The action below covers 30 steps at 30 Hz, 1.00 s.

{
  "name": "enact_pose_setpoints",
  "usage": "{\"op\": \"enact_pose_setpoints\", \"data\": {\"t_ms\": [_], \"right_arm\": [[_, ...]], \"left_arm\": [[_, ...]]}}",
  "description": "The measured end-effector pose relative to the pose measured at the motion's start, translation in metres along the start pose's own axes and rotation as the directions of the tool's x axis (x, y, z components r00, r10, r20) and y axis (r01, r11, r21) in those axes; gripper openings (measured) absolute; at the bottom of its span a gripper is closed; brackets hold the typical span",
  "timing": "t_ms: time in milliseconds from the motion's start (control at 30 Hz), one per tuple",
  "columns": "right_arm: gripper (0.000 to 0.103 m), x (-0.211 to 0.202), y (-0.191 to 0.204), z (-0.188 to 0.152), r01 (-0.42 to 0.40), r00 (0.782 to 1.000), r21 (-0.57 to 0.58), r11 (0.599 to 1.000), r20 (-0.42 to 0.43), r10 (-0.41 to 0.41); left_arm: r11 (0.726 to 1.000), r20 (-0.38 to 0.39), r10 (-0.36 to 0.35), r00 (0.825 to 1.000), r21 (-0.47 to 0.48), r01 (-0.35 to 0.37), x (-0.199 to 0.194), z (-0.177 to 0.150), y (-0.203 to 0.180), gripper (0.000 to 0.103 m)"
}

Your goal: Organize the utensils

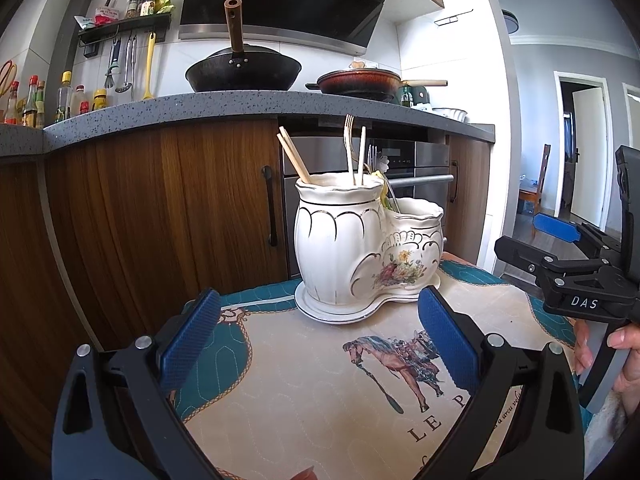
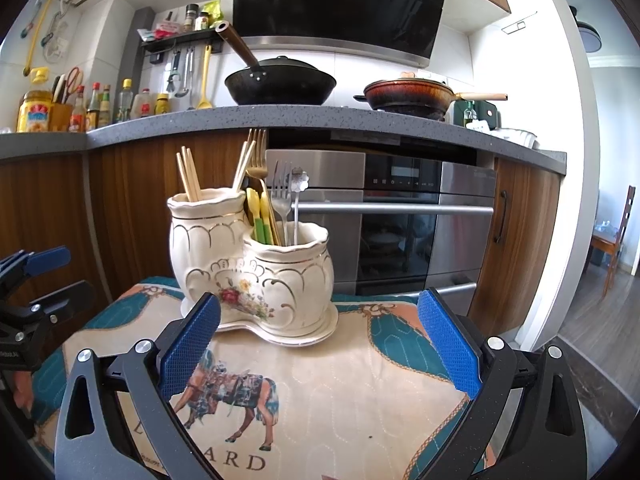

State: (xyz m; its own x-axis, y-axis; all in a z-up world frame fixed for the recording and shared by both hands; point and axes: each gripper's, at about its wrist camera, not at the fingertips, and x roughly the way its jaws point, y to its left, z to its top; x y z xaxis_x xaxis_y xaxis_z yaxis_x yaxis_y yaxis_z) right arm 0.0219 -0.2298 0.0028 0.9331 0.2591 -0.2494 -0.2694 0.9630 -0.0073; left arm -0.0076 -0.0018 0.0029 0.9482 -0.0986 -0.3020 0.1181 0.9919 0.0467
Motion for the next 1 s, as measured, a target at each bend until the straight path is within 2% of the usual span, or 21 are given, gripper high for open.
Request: {"op": "enact_pose_setpoints", "data": {"t_ms": [1000], "right_arm": [[0.098,0.002,0.0002,-0.0006,0.0,1.0,0.001,1.0,-0.003,0.0]], "left_arm": [[1.0,-0.003,0.0,1.0,-0.001,0.0,0.0012,-0.0004,0.0,0.097]]}}
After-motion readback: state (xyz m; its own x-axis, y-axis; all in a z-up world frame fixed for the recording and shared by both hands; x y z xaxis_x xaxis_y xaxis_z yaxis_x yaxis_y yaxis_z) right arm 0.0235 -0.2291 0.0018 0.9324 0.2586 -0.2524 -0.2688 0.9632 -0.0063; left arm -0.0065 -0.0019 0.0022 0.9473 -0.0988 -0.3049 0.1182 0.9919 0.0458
